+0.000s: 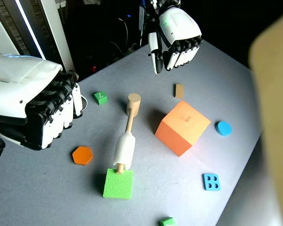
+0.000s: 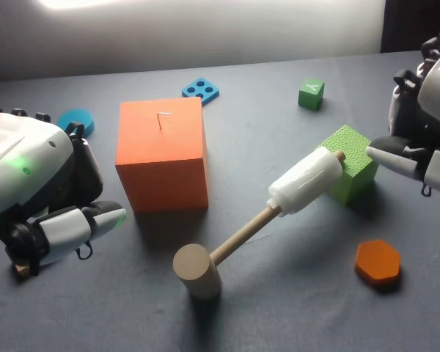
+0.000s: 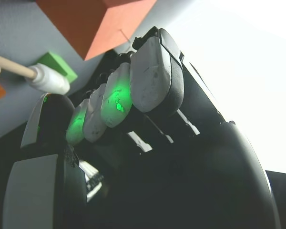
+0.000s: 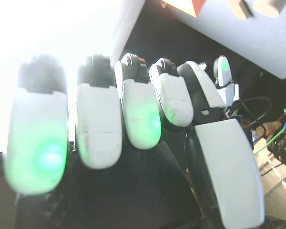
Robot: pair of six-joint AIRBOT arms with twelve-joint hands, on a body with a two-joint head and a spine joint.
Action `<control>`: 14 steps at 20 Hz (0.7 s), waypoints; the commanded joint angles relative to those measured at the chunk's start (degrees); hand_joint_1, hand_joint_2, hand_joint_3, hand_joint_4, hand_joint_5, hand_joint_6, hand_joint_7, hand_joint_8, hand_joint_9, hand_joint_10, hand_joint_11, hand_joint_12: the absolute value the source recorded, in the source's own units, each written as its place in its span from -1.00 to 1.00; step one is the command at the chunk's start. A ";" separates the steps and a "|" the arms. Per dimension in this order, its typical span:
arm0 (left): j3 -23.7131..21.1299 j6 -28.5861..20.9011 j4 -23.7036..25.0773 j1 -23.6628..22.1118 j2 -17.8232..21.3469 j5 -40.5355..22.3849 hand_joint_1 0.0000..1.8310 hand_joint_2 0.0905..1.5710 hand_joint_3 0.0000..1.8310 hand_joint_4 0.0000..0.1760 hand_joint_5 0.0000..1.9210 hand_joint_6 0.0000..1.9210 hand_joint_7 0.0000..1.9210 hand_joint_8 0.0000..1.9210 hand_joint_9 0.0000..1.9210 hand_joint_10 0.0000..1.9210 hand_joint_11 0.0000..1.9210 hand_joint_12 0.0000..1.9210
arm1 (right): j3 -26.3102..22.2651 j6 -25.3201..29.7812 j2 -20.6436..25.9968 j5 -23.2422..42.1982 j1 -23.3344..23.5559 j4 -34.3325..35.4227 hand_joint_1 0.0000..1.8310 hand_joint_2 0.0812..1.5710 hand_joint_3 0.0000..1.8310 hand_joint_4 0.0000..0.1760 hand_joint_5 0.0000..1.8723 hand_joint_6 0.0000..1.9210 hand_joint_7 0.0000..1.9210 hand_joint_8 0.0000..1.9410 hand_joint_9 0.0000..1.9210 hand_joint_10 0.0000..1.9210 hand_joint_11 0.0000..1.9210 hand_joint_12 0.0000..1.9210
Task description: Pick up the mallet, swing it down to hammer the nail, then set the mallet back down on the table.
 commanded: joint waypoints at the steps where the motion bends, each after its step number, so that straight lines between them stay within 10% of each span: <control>1: -0.14 0.10 1.89 -0.23 0.56 -5.96 -1.00 0.19 -0.78 -1.00 -1.00 -1.00 -1.00 -1.00 -1.00 -1.00 -1.00 -0.99 | -0.12 -0.23 0.31 7.04 0.68 -0.82 -1.00 0.36 -0.88 -1.00 -0.96 -0.95 -1.00 -0.97 -1.00 -1.00 -1.00 -1.00; 14: -0.62 -4.62 5.51 1.26 1.14 -6.07 -1.00 0.30 -0.99 -1.00 -1.00 -1.00 -1.00 -1.00 -1.00 -1.00 -1.00 -1.00 | 0.55 2.23 -0.85 4.77 2.58 -2.35 -0.90 0.37 -1.00 -1.00 -0.92 -0.99 -0.94 -0.99 -0.98 -0.99 -1.00 -1.00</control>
